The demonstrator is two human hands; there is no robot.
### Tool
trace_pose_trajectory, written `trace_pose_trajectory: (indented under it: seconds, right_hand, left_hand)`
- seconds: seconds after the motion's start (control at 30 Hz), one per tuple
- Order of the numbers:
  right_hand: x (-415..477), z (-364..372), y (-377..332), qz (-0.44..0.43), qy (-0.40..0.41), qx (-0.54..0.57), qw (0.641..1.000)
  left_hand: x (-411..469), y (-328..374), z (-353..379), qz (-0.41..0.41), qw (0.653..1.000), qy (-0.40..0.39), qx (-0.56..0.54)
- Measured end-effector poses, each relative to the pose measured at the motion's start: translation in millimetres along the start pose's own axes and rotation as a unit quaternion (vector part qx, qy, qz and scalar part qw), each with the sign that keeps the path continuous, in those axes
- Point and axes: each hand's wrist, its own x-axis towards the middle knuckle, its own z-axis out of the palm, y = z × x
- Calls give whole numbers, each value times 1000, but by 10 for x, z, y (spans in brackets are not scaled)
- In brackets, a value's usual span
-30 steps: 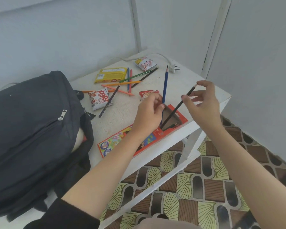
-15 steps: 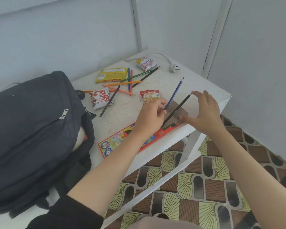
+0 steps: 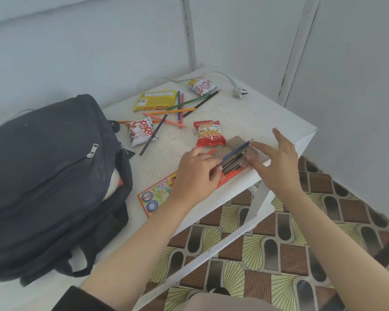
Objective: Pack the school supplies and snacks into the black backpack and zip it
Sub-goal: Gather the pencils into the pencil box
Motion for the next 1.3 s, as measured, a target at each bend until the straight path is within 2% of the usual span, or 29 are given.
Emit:
trace_pose_trajectory:
  seconds: [0.23, 0.4, 0.57, 0.77, 0.87, 1.03, 1.2, 1.3]
  right_hand:
    - [-31, 37, -15, -6, 2, 10, 1000]
    - [-75, 53, -20, -37, -22, 1, 999]
    - [-167, 58, -61, -46, -19, 18, 999]
    - [-259, 121, -33, -97, -28, -50, 994]
    - [-251, 105, -67, -100, -49, -26, 993]
    - [-13, 69, -328, -96, -19, 57, 994]
    - [596, 242, -627, -104, 3, 9, 995]
    - [1028, 435, -719, -104, -35, -36, 993]
  left_hand:
    - [-92, 36, -7, -11, 1000, -21, 14]
    - [-127, 32, 25, 11, 996, -79, 46]
    - [-127, 13, 47, 9, 998, -54, 17]
    - [-129, 16, 59, 24, 998, -63, 20]
    - [-134, 15, 49, 19, 998, -64, 5]
    - [-1, -83, -113, -48, 997, -24, -52]
    - [322, -536, -446, -125, 992, -2, 21]
    - [473, -871, -549, -193, 979, -33, 61]
